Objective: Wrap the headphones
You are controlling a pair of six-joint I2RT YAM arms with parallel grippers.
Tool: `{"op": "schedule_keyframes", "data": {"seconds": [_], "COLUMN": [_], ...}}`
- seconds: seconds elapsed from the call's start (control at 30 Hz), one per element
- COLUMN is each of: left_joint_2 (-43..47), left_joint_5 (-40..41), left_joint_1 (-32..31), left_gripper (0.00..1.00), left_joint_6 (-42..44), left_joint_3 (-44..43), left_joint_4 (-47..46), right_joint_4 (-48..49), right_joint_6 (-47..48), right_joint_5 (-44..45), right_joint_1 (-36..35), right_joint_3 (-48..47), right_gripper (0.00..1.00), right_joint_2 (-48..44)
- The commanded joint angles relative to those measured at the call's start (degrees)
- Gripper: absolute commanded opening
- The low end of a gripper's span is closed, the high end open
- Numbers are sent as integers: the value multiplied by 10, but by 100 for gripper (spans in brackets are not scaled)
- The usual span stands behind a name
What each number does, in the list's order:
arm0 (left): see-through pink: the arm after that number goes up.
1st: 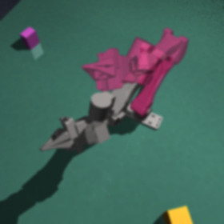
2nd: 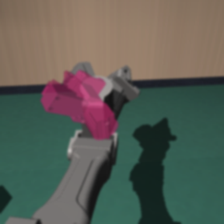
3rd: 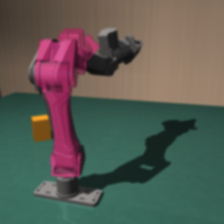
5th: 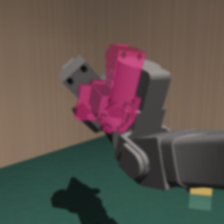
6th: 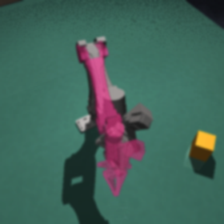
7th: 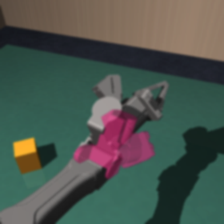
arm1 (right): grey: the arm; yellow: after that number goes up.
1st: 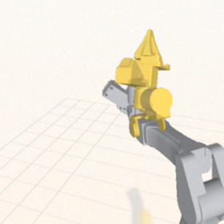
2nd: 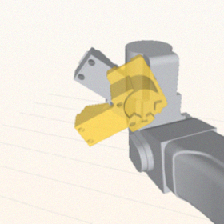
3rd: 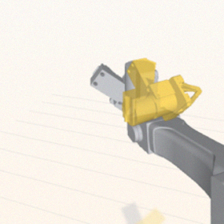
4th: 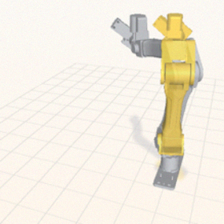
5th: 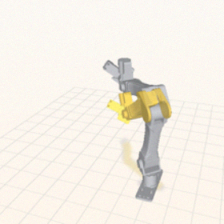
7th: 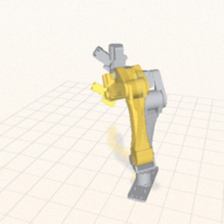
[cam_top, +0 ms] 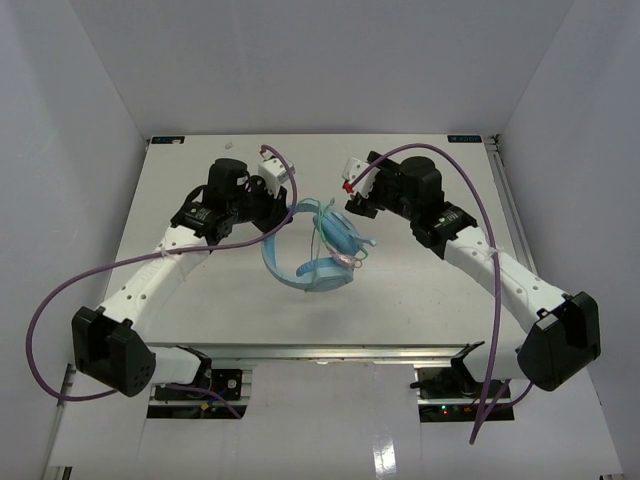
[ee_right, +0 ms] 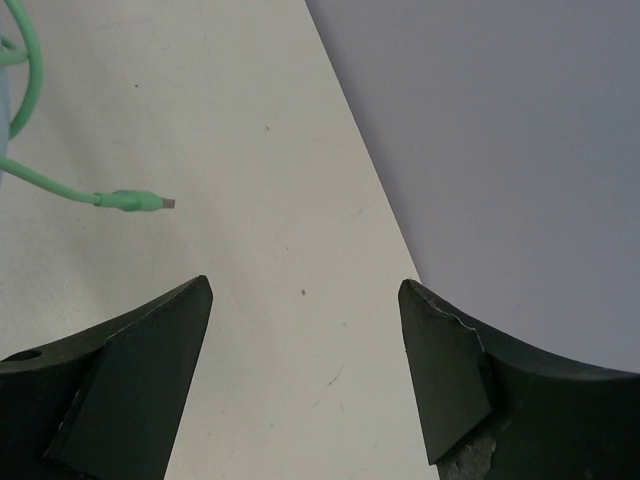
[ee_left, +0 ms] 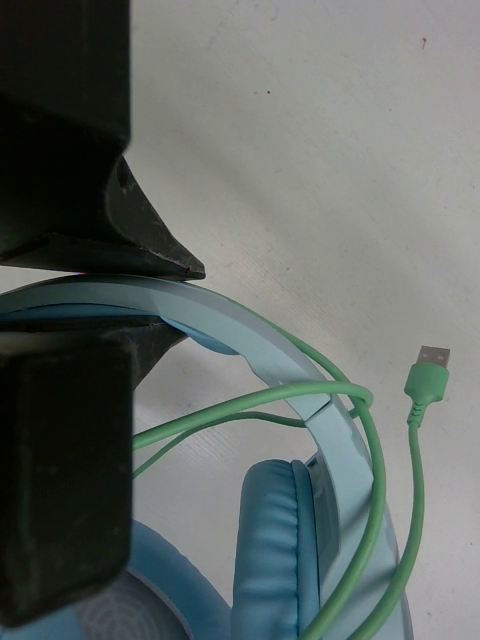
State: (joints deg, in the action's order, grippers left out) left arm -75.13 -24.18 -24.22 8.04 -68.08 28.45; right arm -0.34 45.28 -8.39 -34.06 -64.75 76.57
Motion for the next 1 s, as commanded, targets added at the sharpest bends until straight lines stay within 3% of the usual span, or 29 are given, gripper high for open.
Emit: {"op": "schedule_keyframes", "data": {"seconds": [0.0, 0.43, 0.67, 0.97], "left_joint_2": [5, -44, -113, -231], "left_joint_5": [-41, 2, 21, 66], "left_joint_1": [8, 47, 66, 71], "left_gripper": [0, 0, 0, 0], "left_joint_6": [-22, -24, -49, -72], "left_joint_3": [-33, -34, -25, -49], "left_joint_4": [-21, -51, -132, -220], "right_joint_4": [7, 7, 4, -73], "right_joint_6": [-16, -64, -109, -159], "right_joint_5": [-29, -47, -49, -83], "right_joint_1": [27, 97, 108, 108], "right_joint_3": [1, 13, 87, 149], "right_gripper": [82, 83, 83, 83], "right_joint_2": [-29, -67, -157, -253]}}
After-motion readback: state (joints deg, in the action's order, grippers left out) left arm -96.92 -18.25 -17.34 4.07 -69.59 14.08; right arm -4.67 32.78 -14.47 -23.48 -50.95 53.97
